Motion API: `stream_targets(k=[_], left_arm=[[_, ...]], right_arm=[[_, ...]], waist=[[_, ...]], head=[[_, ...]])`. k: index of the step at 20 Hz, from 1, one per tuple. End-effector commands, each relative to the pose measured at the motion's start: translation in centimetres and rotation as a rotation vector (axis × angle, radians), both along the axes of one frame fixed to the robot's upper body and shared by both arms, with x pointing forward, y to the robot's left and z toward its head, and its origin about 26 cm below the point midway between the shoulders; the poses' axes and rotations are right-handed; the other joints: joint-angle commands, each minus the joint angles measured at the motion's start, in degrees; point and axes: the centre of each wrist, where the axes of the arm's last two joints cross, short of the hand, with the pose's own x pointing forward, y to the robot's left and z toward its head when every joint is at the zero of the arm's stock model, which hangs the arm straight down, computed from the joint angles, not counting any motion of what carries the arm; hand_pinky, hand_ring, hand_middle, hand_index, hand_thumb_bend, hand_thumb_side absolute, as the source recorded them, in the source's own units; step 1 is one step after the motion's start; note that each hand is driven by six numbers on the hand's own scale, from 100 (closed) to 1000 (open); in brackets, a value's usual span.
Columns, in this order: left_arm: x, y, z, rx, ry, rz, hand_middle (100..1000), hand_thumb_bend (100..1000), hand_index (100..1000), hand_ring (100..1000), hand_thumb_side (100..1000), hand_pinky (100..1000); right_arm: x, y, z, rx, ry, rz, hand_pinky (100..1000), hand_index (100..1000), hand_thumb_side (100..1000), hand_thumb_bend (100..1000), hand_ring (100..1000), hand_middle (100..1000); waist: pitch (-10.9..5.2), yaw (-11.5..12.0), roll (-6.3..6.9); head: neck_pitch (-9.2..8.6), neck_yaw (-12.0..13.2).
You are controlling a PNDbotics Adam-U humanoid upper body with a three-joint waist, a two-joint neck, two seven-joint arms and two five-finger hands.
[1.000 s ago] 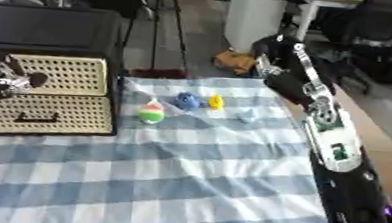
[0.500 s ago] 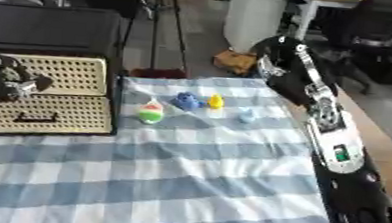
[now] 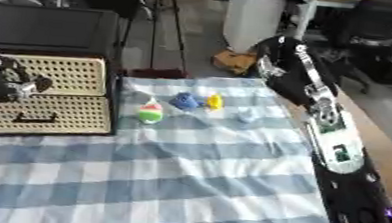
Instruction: Pick up objects from table and place into drawer.
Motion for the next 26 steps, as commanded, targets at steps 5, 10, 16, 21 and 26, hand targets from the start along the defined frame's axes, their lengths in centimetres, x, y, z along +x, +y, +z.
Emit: stream_targets(k=[5, 10, 16, 21, 26], left_arm=[[0.2, 0.1, 0.4, 0.029, 0.002, 0.003, 100, 557, 694, 100, 1000, 100], [0.2, 0.2, 0.3, 0.059, -0.013, 0.020, 100, 560, 730, 100, 1000, 100], [0.4, 0.4, 0.1, 0.085, -0.059, 0.058, 100, 558, 746, 100, 1000, 100], [0.7, 0.8, -0.3, 0.102, -0.066, 0.087, 100, 554, 744, 100, 1000, 100], [0.8, 1.1, -1.0, 0.113, -0.037, 0.101, 100, 559, 563, 100, 1000, 100]], right_arm=[[0.2, 0.0, 1.3, -0.003, -0.032, 0.014, 197, 646, 454, 100, 365, 357], [0.2, 0.0, 1.2, -0.002, -0.030, 0.016, 197, 646, 453, 100, 365, 357], [0.2, 0.0, 1.2, -0.002, -0.029, 0.018, 197, 646, 453, 100, 365, 357], [0.2, 0.0, 1.2, -0.004, -0.029, 0.019, 197, 647, 452, 100, 365, 357], [0.2, 0.0, 1.2, -0.004, -0.029, 0.018, 198, 647, 452, 100, 365, 357]], waist=[[-0.37, -0.29, 0.20], [-0.37, -0.29, 0.23], [-0.28, -0.36, 0.19], [-0.20, -0.46, 0.20], [-0.16, -0.46, 0.20]], head=[[-0.41, -0.03], [-0.39, -0.24], [-0.38, -0.22], [-0.41, -0.25], [-0.39, -0.36]])
